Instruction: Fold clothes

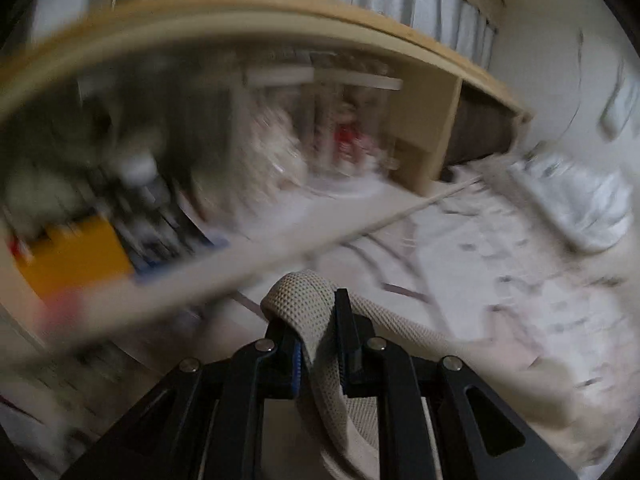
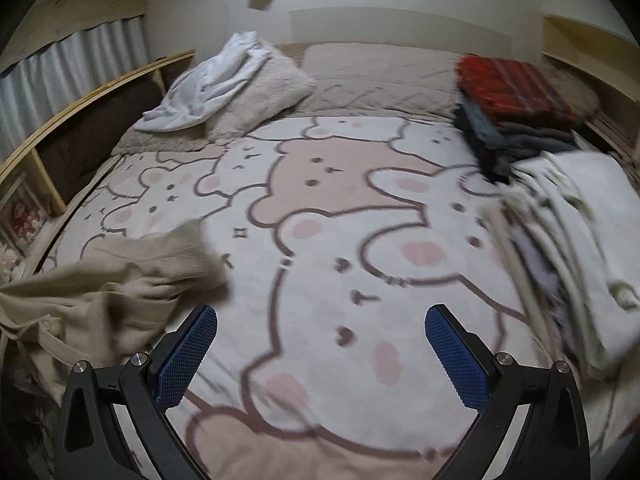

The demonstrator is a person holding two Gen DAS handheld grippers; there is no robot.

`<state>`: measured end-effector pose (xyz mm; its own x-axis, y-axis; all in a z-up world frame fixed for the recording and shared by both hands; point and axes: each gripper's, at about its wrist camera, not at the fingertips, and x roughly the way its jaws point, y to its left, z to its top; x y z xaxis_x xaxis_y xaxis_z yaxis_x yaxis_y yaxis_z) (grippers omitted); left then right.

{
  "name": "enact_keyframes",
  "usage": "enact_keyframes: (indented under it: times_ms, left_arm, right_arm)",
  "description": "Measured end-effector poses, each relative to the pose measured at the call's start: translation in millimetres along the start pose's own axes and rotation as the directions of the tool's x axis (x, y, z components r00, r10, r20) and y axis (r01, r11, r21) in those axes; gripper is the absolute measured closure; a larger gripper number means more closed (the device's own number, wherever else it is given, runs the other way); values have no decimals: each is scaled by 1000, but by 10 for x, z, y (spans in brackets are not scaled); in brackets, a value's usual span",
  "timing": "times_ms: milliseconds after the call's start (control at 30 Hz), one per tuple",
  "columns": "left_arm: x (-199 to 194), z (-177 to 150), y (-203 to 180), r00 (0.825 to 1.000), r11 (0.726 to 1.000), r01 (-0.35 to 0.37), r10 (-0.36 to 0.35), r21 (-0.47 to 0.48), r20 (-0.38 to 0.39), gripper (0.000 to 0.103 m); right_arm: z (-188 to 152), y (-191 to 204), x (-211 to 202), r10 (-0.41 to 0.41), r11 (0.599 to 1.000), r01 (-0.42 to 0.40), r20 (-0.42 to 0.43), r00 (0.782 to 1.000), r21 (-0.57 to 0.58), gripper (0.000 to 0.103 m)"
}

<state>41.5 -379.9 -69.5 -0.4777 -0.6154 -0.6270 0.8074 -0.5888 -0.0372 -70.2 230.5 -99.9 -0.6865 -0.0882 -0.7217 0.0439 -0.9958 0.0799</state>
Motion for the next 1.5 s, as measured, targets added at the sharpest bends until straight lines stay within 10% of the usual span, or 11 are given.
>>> enact_keyframes:
  times_ms: [100, 200, 300, 600, 700, 767, 867, 933, 1200, 1333, 1500]
  left_arm:
    - [65, -32, -205, 996, 984, 17, -2, 177, -88, 82]
    - [11, -142, -527, 990, 942, 85, -41, 324, -138, 40]
    - [-195, -282, -974, 976, 881, 205, -150, 426, -160, 34]
    - [-418, -654, -1946, 834, 764, 537, -415, 359, -364, 32]
    - [-435, -701, -1988, 819, 769, 550, -421, 327, -389, 32]
    - [-546, -725, -1870, 821, 780, 543, -415, 311, -393, 32]
    - [-714, -760, -1689, 823, 796, 532, -405, 288, -399, 32]
    - [-827, -784, -1568, 824, 807, 524, -399, 273, -402, 32]
    - [-1276, -879, -1085, 828, 847, 489, -374, 211, -418, 32]
    - [-1480, -1068, -1124, 748, 795, 592, -480, 133, -459, 32]
    - [-1355, -1362, -1511, 666, 738, 669, -542, 90, -512, 32]
  right_arm:
    - [64, 190, 178, 34, 999, -35, -15, 999, -30, 0]
    - [94, 348, 379, 81, 995, -83, -46, 996, -47, 0]
    - [125, 461, 580, 132, 990, -136, -83, 988, -48, 0]
    - [387, 956, 1617, 401, 912, -410, -229, 887, 8, 9]
    - [368, 1115, 1962, 437, 892, -449, -334, 835, 46, 25]
    - [357, 1203, 2108, 462, 878, -474, -383, 800, 68, 64]
    - [404, 1301, 1980, 502, 854, -517, -351, 791, 56, 95]
    - [440, 1381, 1783, 536, 829, -559, -312, 784, 19, 97]
    - [-45, 2053, 869, 714, 602, -788, -355, 604, -128, 97]
    - [-525, 2364, 731, 718, 538, -825, -418, 556, -174, 97]
    - [-726, 2322, 789, 722, 568, -814, -403, 563, -121, 97]
